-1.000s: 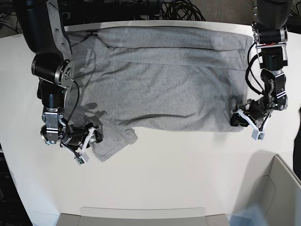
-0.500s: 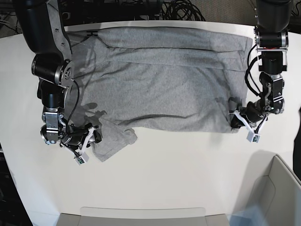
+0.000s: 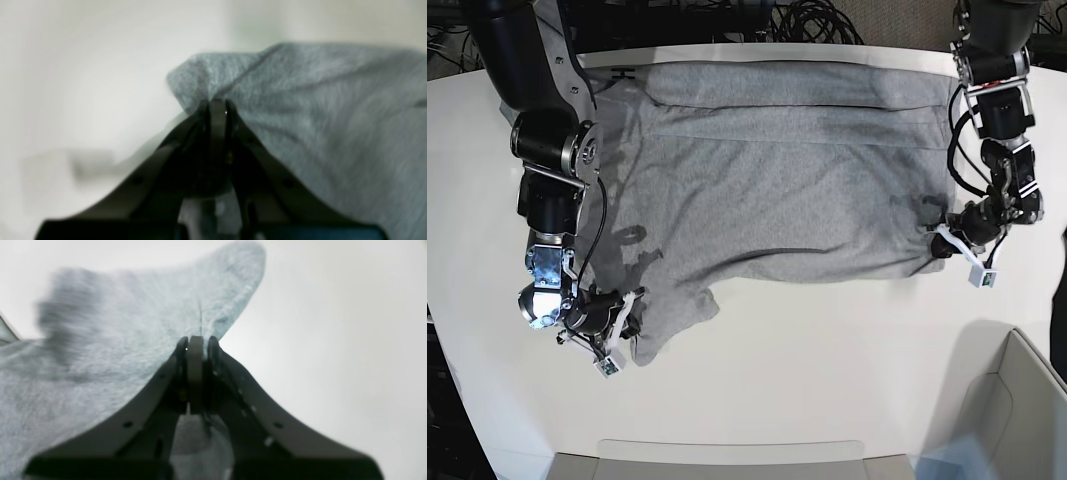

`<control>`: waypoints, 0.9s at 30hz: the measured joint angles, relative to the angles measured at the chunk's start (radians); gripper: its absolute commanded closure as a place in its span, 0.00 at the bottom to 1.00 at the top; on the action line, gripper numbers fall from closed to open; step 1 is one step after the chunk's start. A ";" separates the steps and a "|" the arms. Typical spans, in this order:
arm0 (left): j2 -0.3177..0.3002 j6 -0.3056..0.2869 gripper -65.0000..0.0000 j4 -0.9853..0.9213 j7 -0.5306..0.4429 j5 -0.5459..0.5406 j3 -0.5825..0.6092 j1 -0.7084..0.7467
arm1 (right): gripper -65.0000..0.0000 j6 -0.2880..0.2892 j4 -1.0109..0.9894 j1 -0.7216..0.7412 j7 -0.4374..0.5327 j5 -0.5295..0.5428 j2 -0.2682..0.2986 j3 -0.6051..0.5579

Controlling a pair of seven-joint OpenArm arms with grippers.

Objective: Fold the T-shirt properly
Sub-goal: 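Lift the hem corners and fold them toward the collar edge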

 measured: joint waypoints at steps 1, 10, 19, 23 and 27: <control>-0.002 0.003 1.00 0.043 0.017 0.003 -0.005 0.018 | 1.00 0.000 0.028 -0.007 0.002 0.004 -0.005 0.000; 0.012 -0.002 1.00 0.140 0.046 0.002 -0.008 0.076 | 1.00 0.000 0.164 -0.112 -0.006 0.001 -0.010 0.001; 0.010 -0.002 1.00 0.312 0.053 0.001 -0.008 0.169 | 1.00 0.000 0.381 -0.261 -0.005 0.001 -0.012 0.002; 0.010 -0.001 1.00 0.323 0.057 0.005 -0.008 0.175 | 1.00 0.000 0.467 -0.311 -0.005 0.015 -0.014 0.009; 0.013 -0.002 1.00 0.415 0.054 -0.003 -0.031 0.228 | 1.00 0.000 0.549 -0.344 -0.041 0.108 -0.015 0.066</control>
